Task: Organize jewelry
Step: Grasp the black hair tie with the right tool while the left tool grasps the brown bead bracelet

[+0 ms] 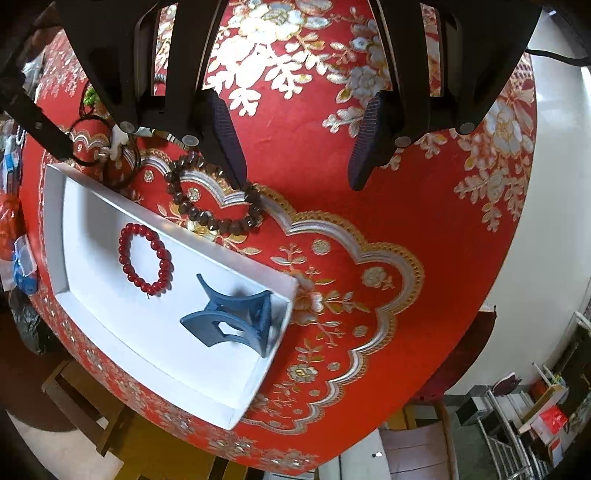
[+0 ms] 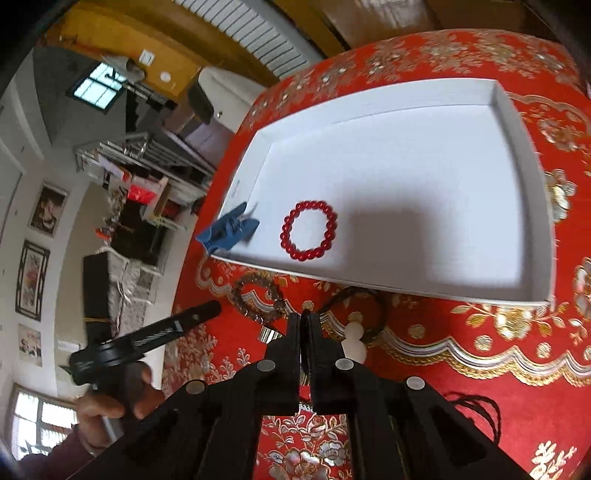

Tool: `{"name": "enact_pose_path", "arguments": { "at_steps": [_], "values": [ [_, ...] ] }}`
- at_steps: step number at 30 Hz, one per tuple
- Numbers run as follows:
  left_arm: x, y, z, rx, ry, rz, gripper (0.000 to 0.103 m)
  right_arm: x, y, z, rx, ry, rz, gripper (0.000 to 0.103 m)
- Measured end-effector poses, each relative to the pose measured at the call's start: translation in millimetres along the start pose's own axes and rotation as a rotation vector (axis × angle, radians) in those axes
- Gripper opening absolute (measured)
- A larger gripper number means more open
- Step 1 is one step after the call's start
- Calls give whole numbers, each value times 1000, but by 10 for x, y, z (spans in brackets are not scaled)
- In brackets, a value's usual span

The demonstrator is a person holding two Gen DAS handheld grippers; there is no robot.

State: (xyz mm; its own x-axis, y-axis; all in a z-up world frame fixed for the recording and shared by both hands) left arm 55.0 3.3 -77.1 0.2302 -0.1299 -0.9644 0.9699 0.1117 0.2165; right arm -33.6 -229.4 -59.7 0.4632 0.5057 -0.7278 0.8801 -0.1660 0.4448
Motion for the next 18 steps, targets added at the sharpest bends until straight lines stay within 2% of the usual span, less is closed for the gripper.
{"name": "enact_pose_path", "arguments": {
  "at_steps": [7,8,9,10,11,18],
  "values": [
    [203,20,217,68,38,-16,56,-124,-17,56,16,-4,24,3],
    [200,17,239,81,47,2,51,-140,-22,55,17,-3,27,3],
    [189,20,258,96,55,25,37,-153,-23,51,17,-1,30,3],
    [180,27,262,107,66,39,27,-167,-28,54,16,-1,33,3],
    [172,33,263,113,53,42,7,-184,-28,48,14,-2,37,3],
    [56,28,178,103,-29,17,7,-256,1,-8,6,1,58,3]
  ]
}}
Point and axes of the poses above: each gripper's, at about its wrist camera, not at the fingertips, and x roughly the way its jaws point, z to its right, y to its top, the point moved 4 cm from there along x, roughly the way its jaws point, and after that the axes turned 10 degrees about -x, right-handed, at the moved point
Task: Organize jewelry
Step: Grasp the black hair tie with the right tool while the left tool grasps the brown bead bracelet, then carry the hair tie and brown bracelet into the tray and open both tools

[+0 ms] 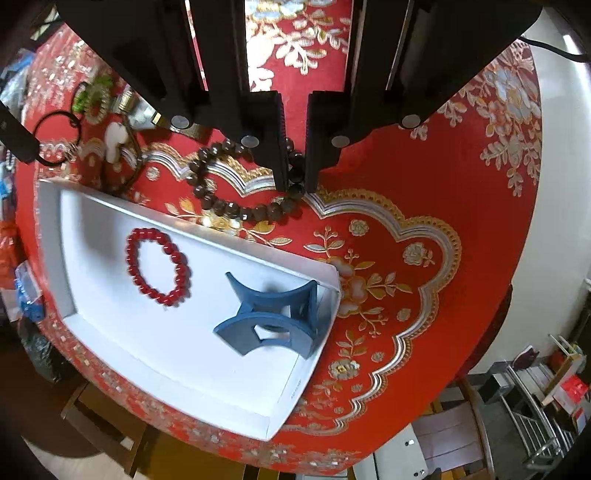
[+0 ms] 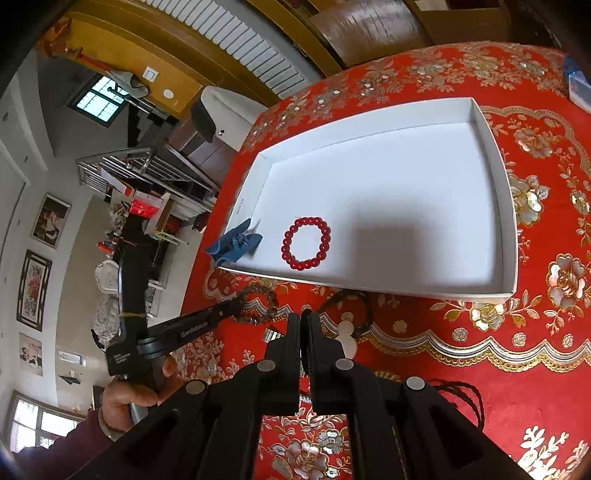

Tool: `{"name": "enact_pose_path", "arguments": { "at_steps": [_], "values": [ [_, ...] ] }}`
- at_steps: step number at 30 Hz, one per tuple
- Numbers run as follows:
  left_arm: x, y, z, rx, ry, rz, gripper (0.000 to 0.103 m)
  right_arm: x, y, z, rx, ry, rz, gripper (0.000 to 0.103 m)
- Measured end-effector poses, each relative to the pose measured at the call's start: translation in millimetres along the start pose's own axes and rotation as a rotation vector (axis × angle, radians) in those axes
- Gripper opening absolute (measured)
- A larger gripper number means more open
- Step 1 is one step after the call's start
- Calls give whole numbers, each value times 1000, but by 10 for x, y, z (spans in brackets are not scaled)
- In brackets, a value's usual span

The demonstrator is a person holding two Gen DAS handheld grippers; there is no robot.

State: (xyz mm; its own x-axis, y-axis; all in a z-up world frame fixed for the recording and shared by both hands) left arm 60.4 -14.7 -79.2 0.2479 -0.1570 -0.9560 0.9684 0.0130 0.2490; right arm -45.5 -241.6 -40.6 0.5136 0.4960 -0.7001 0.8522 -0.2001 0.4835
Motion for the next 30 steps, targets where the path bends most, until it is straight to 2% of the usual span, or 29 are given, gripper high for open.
{"name": "enact_pose_path", "arguments": {
  "at_steps": [11,19,30],
  "values": [
    [-548,-36,65,55,-73,78,7,-87,69,-164,-30,-7,21,3],
    [-838,-20,149,108,-61,150,7,-118,78,-276,-45,-10,36,3],
    [-1040,95,287,160,-65,188,7,-186,180,-323,-62,-30,54,3]
  ]
}}
Point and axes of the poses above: each gripper's, at about its wrist camera, not at the fingertips, and x roughly the way its jaws point, z to its right, y to its top, the point moved 4 cm from there along x, roughly the way its jaws point, and after that the axes turned 10 degrees about -x, right-handed, at the moved point
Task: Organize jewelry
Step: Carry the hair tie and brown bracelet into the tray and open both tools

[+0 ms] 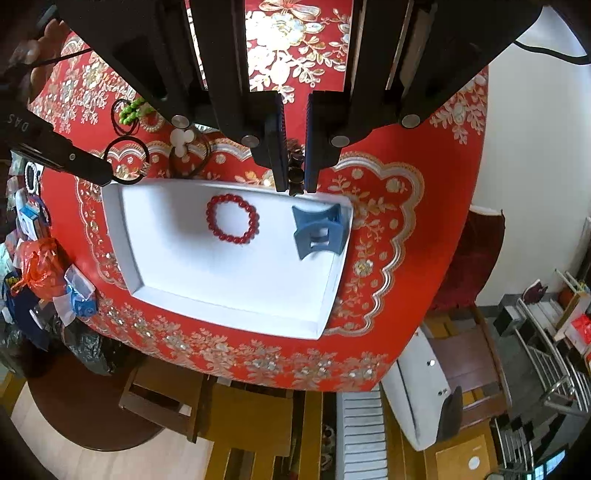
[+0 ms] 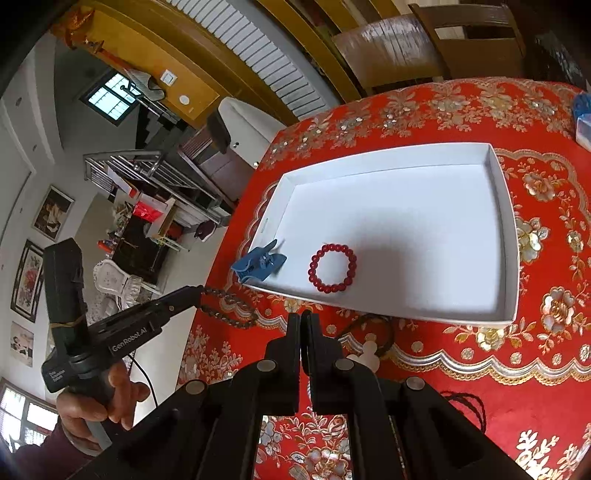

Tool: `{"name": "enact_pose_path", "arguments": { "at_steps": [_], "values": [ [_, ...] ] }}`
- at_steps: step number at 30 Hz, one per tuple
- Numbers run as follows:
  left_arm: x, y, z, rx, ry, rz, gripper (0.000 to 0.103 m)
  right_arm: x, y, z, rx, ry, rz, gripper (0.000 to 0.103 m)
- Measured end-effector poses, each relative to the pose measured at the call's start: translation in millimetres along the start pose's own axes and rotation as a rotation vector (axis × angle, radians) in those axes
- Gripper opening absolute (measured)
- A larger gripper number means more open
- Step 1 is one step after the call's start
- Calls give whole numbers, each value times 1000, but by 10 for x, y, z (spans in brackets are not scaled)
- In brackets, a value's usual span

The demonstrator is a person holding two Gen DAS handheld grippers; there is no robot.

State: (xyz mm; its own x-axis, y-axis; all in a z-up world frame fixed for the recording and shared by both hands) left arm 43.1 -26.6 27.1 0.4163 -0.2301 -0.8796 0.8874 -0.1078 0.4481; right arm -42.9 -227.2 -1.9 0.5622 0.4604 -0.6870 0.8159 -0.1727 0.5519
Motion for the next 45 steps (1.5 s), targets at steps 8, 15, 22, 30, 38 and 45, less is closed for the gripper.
{"name": "enact_pose_path", "arguments": {
  "at_steps": [8,15,22,30,38,45],
  "values": [
    [-35,314,216,41,-14,20,7,-12,234,70,-5,-9,20,3],
    [156,614,465,68,-11,15,7,164,400,221,9,-21,0,3],
    [516,813,660,96,28,-6,7,457,554,439,44,-7,-32,3],
    [937,1035,628,77,75,-36,7,773,794,543,53,30,-54,3],
    [1226,1175,302,14,123,-67,7,1150,1005,630,74,60,-66,3],
    [1433,1073,-100,-50,173,-116,7,1414,875,1040,174,-9,-104,3]
  ]
}}
Point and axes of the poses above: each gripper's, at about its wrist camera, not at the fingertips, and x roughly the way its jaws point, z to its right, y to its top, the point moved 4 cm from there along x, roughly the way its jaws point, and after that the axes turned 10 degrees about -x, right-handed, at the moved point
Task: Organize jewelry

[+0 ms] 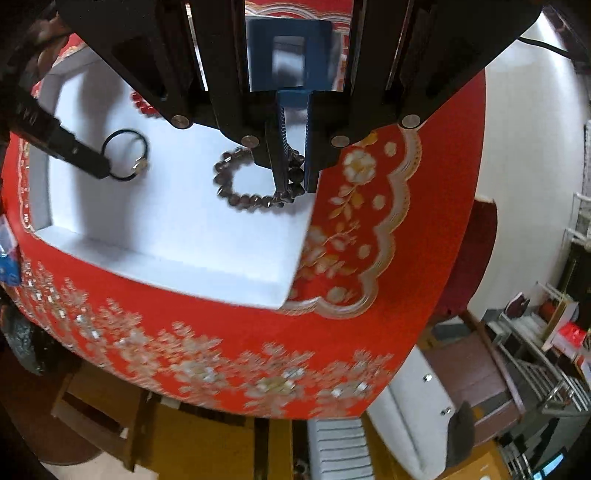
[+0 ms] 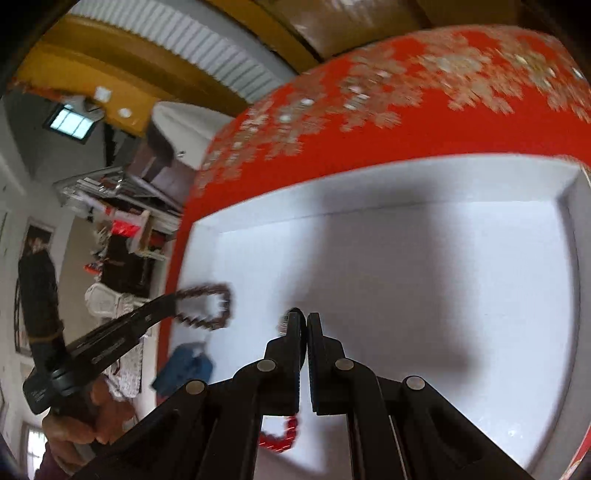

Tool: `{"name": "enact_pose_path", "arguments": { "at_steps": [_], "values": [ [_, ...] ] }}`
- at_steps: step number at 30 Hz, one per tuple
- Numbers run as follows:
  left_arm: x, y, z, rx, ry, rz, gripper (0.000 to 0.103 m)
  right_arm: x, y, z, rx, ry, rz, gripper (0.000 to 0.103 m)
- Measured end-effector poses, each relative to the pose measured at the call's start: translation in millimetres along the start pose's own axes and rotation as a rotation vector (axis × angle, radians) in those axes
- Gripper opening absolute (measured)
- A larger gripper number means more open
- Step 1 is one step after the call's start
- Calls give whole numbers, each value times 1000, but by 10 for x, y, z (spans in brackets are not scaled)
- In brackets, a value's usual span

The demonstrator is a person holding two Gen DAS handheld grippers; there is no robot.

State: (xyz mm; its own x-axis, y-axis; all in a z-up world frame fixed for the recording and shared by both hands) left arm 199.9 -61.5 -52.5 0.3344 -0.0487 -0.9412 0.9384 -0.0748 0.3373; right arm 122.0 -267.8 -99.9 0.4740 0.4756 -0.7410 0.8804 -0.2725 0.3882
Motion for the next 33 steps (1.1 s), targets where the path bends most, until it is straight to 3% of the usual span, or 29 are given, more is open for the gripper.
{"name": "enact_pose_path", "arguments": {
  "at_steps": [8,10,12,14,18,27,33],
  "values": [
    [4,-68,-48,-16,12,8,7,107,29,-99,-36,-15,-27,6],
    [-7,-79,-55,-11,2,6,7,34,3,-96,-48,-40,-12,29],
    [-21,-105,-40,-2,-15,-2,9,-82,-27,-76,-40,-51,6,38],
    [-58,-129,-23,1,-37,-7,15,-184,-72,-81,-37,-37,1,38],
    [-220,-170,22,10,-64,24,38,-433,-207,-170,-88,-69,16,38],
    [-638,-452,83,36,-44,113,42,-866,-608,-344,-152,-189,61,42],
    [-803,-767,46,27,-51,127,42,-1016,-841,-460,-177,-258,58,43]
  ]
}}
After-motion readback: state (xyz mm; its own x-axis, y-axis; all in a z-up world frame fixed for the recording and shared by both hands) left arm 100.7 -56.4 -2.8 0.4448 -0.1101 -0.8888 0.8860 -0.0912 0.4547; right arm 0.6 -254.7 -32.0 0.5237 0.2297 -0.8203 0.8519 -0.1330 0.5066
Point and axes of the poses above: each gripper's, at about its wrist camera, not at the fingertips, and x roughly the way its jaws point, z to its right, y to its top, the point moved 4 cm from there along x, roughly the way its jaws point, and after that the axes turned 10 degrees about -x, right-handed, at the moved point
